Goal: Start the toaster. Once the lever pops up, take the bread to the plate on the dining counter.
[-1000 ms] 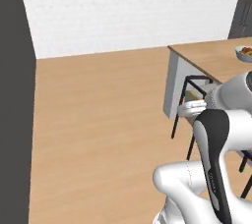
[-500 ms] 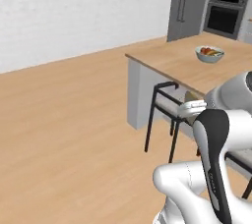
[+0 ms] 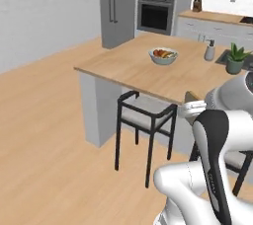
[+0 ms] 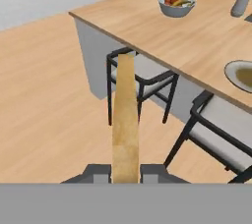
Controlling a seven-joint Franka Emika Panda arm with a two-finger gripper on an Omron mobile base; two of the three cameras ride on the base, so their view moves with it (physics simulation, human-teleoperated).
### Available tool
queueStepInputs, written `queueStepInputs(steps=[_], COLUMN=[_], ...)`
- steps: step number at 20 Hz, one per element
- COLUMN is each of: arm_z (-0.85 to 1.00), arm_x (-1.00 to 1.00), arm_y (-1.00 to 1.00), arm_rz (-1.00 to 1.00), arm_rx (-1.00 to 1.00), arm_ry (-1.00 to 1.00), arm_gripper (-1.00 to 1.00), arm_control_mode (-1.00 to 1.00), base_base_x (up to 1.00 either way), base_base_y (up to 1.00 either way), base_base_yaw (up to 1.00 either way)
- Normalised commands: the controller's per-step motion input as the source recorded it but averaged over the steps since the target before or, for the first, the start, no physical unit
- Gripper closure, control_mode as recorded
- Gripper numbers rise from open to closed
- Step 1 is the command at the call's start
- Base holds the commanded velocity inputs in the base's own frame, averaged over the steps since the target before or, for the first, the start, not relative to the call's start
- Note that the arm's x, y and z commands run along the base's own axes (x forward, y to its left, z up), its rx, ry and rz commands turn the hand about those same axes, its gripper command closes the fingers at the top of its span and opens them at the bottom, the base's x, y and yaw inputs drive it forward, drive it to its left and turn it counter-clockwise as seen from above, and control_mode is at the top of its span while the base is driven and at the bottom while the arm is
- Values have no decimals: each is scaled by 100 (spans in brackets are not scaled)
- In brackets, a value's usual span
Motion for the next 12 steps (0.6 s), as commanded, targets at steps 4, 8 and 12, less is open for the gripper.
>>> queueStepInputs(steps=[4,8,12], arm_z=[0,0,0], arm_x=[0,0,0], arm_y=[0,0,0], arm_rz=[0,0,0], arm_rx=[0,0,0], arm_ry=[0,0,0], arm_gripper=[100,100,100], arm_control_mode=[100,100,100], base_base_x=[58,56,56], base_base_y=[0,0,0], base_base_yaw=[-64,-65,-65])
